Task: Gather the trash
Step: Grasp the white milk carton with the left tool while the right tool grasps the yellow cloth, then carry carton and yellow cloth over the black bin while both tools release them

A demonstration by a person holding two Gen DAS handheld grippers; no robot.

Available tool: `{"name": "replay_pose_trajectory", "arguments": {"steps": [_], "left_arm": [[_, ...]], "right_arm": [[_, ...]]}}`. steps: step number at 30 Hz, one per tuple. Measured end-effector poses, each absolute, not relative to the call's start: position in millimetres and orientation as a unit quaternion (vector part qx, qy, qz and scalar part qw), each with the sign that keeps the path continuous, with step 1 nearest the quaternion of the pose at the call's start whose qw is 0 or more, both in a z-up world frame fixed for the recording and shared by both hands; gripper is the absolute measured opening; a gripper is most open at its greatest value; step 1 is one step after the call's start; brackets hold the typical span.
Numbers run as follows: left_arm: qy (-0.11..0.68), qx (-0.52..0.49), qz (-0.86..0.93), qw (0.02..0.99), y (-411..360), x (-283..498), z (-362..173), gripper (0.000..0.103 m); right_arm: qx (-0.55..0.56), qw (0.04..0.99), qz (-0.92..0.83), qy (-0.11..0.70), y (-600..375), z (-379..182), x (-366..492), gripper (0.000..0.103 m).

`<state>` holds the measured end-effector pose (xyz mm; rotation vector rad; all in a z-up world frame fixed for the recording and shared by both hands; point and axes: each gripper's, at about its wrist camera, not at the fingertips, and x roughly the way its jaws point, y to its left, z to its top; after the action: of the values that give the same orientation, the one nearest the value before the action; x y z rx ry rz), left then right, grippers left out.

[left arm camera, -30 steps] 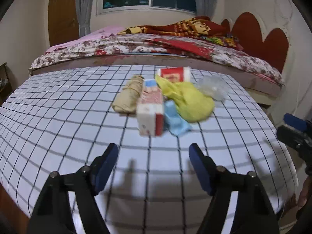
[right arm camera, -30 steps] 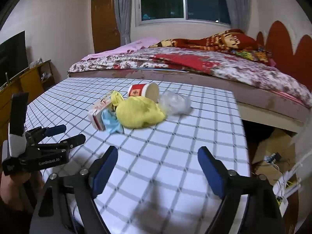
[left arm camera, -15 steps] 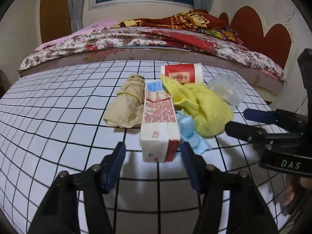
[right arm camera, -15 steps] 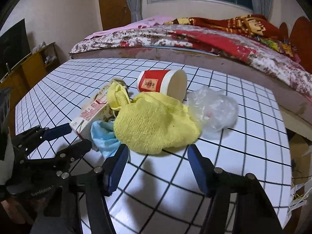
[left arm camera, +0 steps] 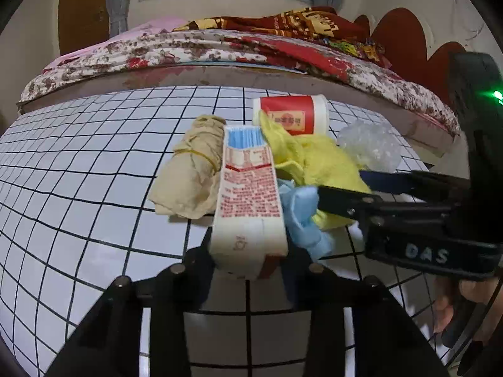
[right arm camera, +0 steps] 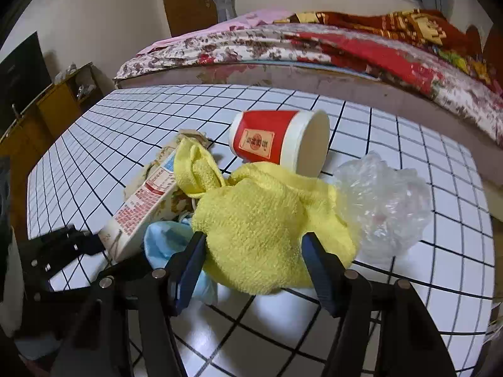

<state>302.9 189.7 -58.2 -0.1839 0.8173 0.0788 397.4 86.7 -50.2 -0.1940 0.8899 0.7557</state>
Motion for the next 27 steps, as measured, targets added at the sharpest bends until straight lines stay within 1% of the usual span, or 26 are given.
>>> {"name": "replay_pose_trajectory", "arguments": {"steps": [2,4,5,7,18,27], "left_arm": [[0.393,-0.09,0.038,0.914,189.4,299.9,-57.6,0.038],[0.386,-0.089,0.039,0.917,190.1,294.5,-54.7,0.037],[0.381,-0.083,0.041,0.92,188.9,289.2,-51.7,0.037],[0.372,-0.076,0.042,0.924,187.5,282.7,-46.9,0.037],[0.335,-0.061,0.053,0.939,180.8,239.5,-16.8,0.037],[0.323,-0.064,0.033,0.944,151.2,194.7,-9.8,0.037]], "right_arm": [[-0.076,0.822,0.369,0.426,85.7,-51.9,397.3,0.033],[-0.077,0.826,0.371,0.417,82.8,-46.6,389.6,0.024],[-0.077,0.829,0.372,0.41,80.6,-43.4,385.5,0.022],[-0.076,0.838,0.374,0.39,73.2,-33.2,372.8,0.022],[-0.041,0.868,0.364,0.334,18.4,11.0,322.6,0.022],[-0.04,0.889,0.334,0.312,-48.6,16.7,268.9,0.021]]}}
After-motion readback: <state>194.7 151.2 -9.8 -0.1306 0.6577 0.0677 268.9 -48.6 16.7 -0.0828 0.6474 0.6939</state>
